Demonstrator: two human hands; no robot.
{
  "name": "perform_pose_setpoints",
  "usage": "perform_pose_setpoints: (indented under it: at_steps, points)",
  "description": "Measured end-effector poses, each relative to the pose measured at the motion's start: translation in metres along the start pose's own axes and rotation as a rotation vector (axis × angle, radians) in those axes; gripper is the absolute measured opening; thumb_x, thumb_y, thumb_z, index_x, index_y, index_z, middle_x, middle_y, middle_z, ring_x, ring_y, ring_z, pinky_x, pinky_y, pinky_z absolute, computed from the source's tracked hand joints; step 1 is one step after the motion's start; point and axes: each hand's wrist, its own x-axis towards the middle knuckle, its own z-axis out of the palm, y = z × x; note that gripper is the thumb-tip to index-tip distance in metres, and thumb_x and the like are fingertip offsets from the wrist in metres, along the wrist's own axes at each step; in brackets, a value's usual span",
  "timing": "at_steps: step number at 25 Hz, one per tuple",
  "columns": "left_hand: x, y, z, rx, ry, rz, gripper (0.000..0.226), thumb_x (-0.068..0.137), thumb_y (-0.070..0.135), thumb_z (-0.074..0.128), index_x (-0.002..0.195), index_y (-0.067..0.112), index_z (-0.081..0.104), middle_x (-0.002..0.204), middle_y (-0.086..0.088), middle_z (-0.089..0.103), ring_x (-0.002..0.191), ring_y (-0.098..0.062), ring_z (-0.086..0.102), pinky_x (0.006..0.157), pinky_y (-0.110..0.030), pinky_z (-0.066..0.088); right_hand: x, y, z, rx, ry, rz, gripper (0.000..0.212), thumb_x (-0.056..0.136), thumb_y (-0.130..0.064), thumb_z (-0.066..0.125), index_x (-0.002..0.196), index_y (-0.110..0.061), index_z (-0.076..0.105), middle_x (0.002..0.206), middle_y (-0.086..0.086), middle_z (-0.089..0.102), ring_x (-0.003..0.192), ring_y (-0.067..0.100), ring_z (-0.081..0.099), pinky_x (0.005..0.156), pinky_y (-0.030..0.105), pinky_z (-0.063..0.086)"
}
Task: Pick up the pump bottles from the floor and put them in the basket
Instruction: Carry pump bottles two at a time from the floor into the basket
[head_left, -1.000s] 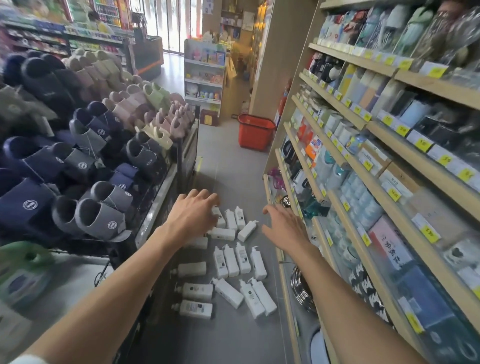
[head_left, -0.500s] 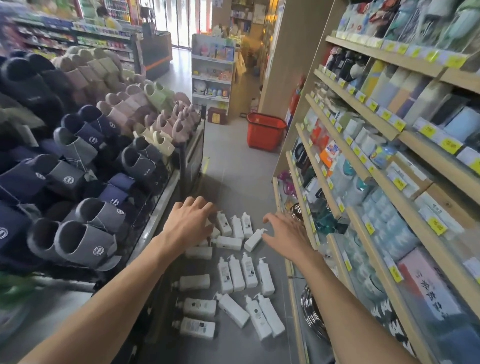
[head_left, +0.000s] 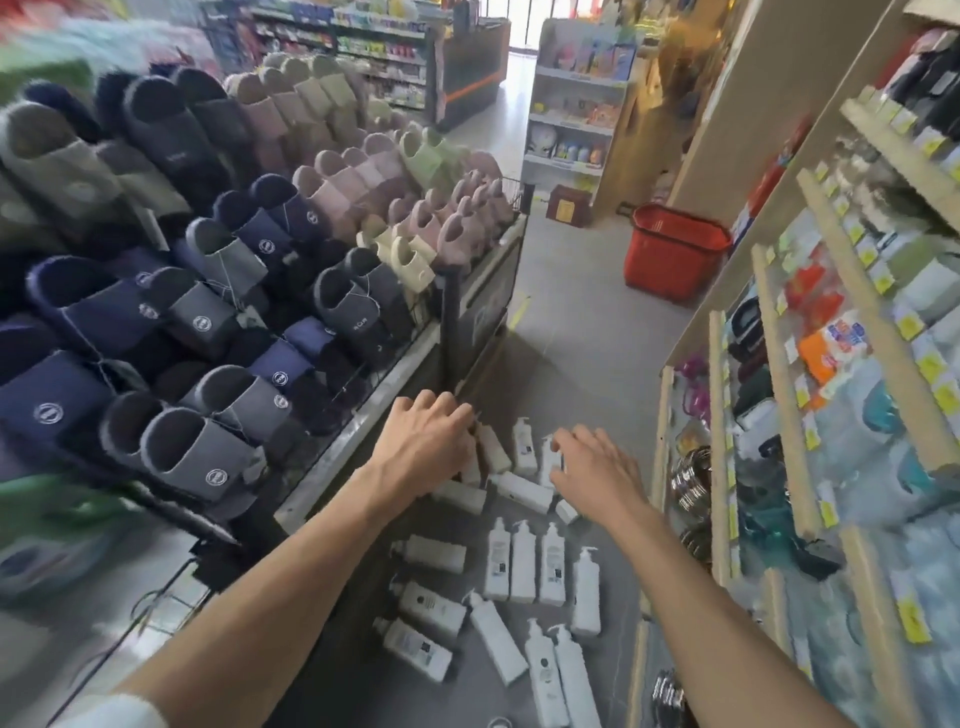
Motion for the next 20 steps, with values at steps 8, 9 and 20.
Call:
perform_pose_setpoints:
  at_steps: [8,9,20]
  points:
    - [0.020,-0.015,0.047,-0.154,-0.031,-0.228,0.034,0.095,0.047,0.053,0.125,0.032,0.050,0.122,0.005,0.055,0.115,-0.023,0.050,0.092,-0.040,0.042,0.050,0.004,0.035,0.111,-0.024,-0.061,0.023,0.096,-0.029,0.051,0.119,-0.026,0.053,0.126,-0.003,0.057,0.117,0.025,0.050,0.082,0.038,0.042]
    - [0.021,-0.018,0.055,-0.169,-0.037,-0.242,0.034,0.095,0.047,0.053,0.126,0.032,0.050,0.123,0.004,0.055,0.115,-0.022,0.050,0.092,-0.040,0.042,0.055,0.004,0.042,0.127,-0.036,-0.062,0.023,0.096,-0.029,0.051,0.119,-0.027,0.053,0.125,-0.003,0.057,0.115,0.024,0.051,0.081,0.038,0.041]
    - [-0.006,-0.034,0.186,-0.314,-0.336,-0.482,0.037,0.096,0.045,0.052,0.129,0.030,0.051,0.130,-0.001,0.055,0.119,-0.027,0.050,0.096,-0.046,0.041,0.071,-0.009,0.187,0.282,-0.306,0.025,0.036,0.095,-0.033,0.059,0.129,-0.023,0.052,0.130,0.005,0.057,0.122,0.031,0.052,0.095,0.044,0.046]
